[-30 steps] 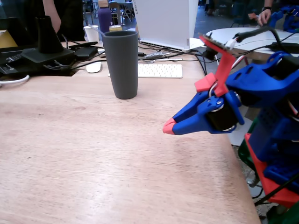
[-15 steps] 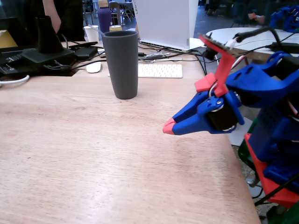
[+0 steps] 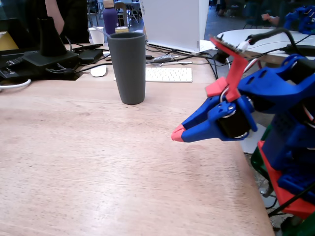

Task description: Grab the fork and place it in gray glass

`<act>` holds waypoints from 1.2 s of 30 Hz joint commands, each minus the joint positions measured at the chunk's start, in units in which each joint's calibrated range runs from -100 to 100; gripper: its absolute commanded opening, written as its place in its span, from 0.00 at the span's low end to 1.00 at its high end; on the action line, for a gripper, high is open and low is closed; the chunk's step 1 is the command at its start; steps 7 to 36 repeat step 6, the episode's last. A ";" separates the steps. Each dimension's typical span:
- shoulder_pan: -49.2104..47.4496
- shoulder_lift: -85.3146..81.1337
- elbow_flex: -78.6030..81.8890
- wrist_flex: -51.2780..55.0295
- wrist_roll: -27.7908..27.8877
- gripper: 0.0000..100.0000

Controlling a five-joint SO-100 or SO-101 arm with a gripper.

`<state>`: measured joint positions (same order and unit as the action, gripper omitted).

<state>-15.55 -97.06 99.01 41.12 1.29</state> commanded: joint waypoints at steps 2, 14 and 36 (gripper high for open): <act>-0.02 -0.54 0.43 0.10 0.10 0.00; -0.02 -0.54 0.43 0.10 0.10 0.00; -0.02 -0.54 0.43 0.10 0.10 0.00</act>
